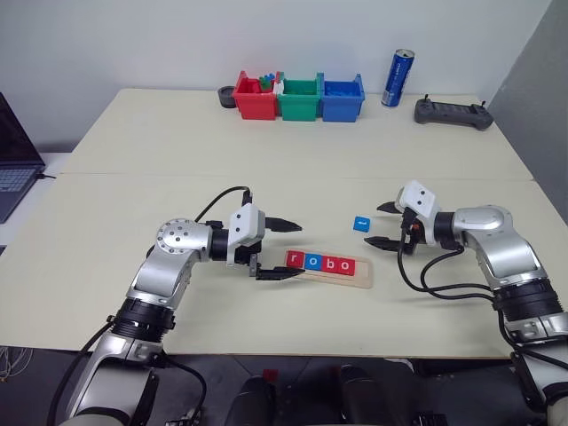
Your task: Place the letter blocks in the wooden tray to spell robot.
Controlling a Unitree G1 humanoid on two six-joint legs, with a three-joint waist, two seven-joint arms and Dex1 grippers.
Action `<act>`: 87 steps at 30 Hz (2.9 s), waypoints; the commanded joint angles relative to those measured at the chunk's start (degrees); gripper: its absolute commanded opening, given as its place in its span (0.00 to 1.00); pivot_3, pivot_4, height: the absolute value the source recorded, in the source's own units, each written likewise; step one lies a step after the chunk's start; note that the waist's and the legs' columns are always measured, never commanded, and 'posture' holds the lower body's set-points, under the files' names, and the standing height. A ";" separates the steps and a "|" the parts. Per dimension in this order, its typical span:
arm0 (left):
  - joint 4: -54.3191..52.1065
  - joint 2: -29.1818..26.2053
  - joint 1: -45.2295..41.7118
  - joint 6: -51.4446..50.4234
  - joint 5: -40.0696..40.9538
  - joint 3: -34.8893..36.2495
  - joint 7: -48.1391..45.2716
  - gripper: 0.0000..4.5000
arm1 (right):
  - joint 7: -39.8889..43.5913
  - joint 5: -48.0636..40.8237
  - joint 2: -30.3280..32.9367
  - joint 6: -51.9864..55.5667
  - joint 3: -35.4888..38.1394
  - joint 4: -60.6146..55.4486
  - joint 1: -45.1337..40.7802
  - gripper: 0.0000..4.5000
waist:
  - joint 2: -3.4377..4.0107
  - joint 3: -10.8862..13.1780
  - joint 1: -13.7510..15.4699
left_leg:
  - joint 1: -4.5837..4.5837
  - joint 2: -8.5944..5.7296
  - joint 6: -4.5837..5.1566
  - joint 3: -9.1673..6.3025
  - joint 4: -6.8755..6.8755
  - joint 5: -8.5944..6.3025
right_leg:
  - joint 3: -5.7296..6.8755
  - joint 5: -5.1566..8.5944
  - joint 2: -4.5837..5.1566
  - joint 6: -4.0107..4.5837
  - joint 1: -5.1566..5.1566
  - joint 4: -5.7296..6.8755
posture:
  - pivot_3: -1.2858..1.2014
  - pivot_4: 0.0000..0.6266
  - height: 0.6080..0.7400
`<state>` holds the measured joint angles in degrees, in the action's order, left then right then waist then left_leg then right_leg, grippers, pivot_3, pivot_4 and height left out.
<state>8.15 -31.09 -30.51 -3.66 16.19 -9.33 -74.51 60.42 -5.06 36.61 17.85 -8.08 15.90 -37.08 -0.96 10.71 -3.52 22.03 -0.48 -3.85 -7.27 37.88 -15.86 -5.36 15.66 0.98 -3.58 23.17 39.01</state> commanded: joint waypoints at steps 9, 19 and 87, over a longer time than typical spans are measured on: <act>-0.71 -0.22 -1.04 0.86 0.20 0.19 -0.35 1.00 | 2.07 2.14 -3.52 -6.22 -2.76 11.64 -6.73 0.99 | 0.00 0.00 0.03 | 0.01 0.00 0.00 -0.03 0.00 0.00 | 0.02 0.00 0.01 0.00 0.00 -0.02 | 0.52 0.24 1.00; -3.03 -0.94 0.62 -0.18 0.53 0.50 0.24 1.00 | 3.22 4.60 -6.01 -10.70 -4.27 24.50 -11.16 0.99 | 0.00 0.00 -0.29 | 0.01 0.00 0.00 -0.03 -0.01 0.00 | 0.01 0.00 0.01 0.01 0.02 0.00 | 0.52 0.24 1.00; -0.67 0.50 -1.45 0.57 -0.36 -0.14 0.10 1.00 | -43.67 -1.55 -18.07 63.02 18.99 -56.35 7.06 0.99 | 0.18 -0.12 0.06 | 0.08 0.02 -0.03 -0.28 -0.07 0.02 | 0.22 -0.01 -0.08 0.03 0.02 -0.01 | 0.52 0.24 1.00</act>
<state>7.63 -30.52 -30.76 -4.21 15.67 -9.80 -74.40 13.03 -4.22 16.19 86.35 11.62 -41.89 -29.81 -0.77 10.59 -3.46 22.12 -0.46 -3.88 -7.55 37.77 -15.84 -5.14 15.66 0.91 -3.55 23.19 38.98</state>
